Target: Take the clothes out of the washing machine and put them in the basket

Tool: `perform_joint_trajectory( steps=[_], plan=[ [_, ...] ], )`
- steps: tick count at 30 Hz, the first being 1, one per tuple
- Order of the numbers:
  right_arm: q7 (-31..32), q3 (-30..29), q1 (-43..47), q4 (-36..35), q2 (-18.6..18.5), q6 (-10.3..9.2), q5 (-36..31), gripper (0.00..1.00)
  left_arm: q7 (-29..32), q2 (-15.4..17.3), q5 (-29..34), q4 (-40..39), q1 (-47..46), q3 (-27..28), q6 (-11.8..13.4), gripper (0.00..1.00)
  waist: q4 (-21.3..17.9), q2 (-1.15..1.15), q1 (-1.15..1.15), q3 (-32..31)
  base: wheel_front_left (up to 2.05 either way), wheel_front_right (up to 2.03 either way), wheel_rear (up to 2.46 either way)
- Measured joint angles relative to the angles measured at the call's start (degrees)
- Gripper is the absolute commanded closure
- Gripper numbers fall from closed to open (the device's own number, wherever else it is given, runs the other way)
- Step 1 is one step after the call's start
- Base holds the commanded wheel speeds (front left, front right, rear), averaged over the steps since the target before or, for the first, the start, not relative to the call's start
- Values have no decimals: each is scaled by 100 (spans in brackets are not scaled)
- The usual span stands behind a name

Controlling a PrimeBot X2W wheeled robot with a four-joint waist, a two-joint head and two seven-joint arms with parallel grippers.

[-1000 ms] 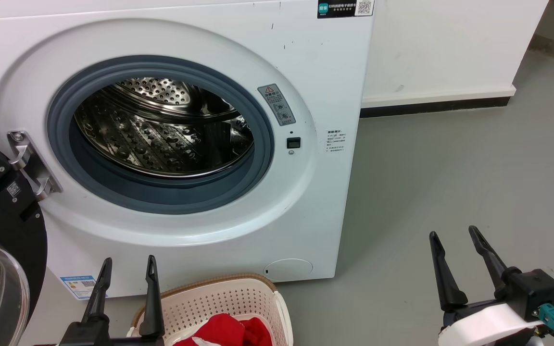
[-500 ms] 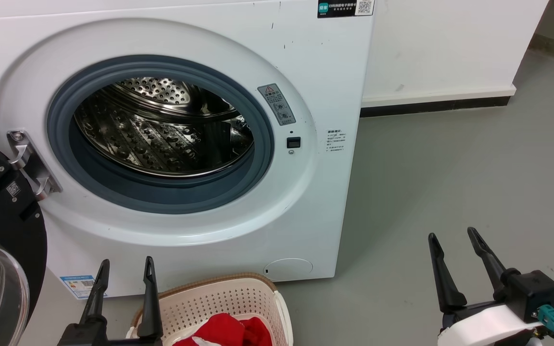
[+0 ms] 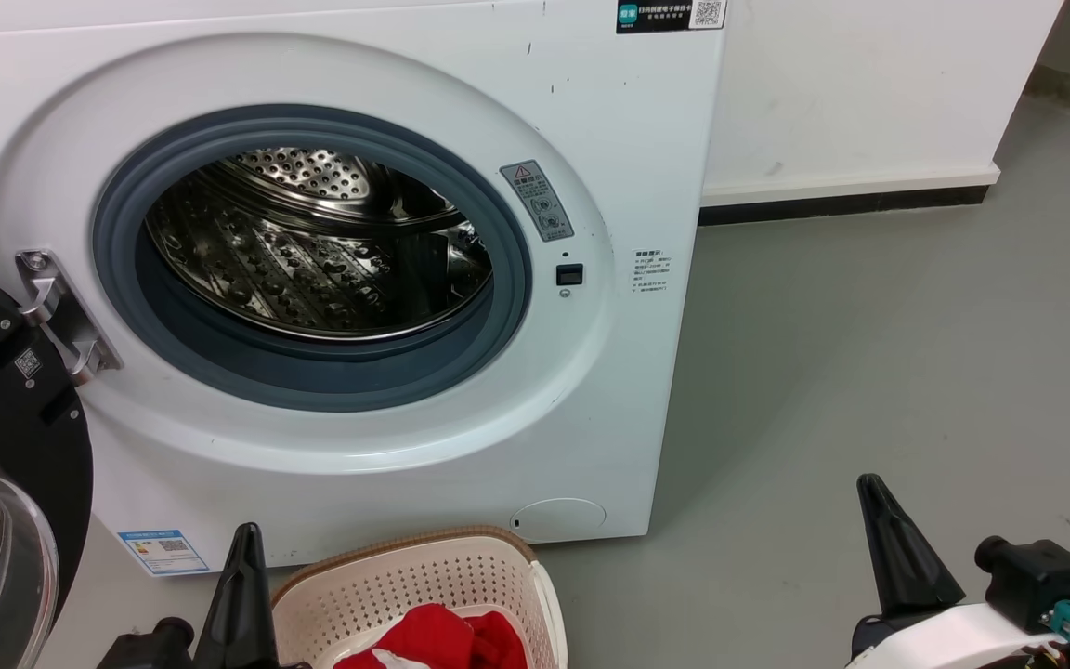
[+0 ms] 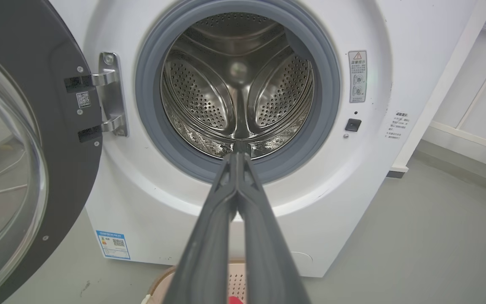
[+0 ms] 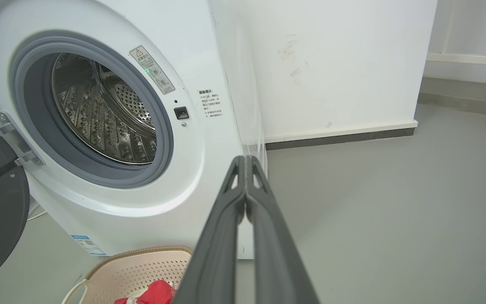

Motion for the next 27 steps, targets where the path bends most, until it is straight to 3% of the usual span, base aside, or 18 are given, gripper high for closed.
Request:
perform_joint_trajectory(
  steps=[27],
  plan=[
    [201,-91,-377,527,-136,0,2883,100,430,129,-2886,794,-621,18,-347,100,89,0,0,69,0,0,0]
  ],
)
